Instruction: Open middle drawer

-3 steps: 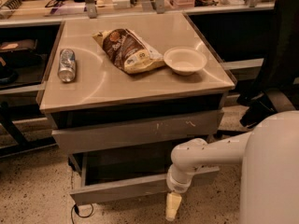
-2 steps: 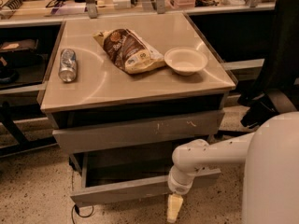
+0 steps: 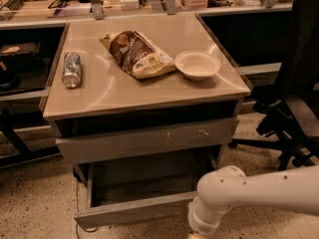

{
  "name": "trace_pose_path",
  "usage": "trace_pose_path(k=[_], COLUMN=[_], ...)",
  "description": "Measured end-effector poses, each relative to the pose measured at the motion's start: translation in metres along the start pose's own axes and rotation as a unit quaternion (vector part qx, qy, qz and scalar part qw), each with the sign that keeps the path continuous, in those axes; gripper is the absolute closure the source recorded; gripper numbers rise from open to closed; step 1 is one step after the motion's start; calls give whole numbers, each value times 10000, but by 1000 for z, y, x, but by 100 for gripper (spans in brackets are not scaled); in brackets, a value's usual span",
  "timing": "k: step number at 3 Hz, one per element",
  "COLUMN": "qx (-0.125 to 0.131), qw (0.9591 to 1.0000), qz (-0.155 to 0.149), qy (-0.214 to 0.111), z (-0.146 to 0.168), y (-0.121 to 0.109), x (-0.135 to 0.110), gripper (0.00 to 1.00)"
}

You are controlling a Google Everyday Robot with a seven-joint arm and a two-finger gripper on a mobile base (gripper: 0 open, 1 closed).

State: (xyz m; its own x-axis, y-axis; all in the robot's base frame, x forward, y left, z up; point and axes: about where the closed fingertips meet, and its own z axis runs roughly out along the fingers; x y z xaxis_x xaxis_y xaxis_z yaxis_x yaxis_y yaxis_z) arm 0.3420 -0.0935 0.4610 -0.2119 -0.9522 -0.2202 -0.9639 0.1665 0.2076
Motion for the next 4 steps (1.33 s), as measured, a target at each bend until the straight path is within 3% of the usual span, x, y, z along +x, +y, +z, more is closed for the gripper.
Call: trace_pose_path(k=[1,2,4], qx=[-168,-183,141], qw=[9997,9996,9996], qz=[170,208,-19], qy=[21,26,-253], z=[-10,-10,-7], y=[52,58,-25], x=[19,22,-2], gripper=[0,0,0])
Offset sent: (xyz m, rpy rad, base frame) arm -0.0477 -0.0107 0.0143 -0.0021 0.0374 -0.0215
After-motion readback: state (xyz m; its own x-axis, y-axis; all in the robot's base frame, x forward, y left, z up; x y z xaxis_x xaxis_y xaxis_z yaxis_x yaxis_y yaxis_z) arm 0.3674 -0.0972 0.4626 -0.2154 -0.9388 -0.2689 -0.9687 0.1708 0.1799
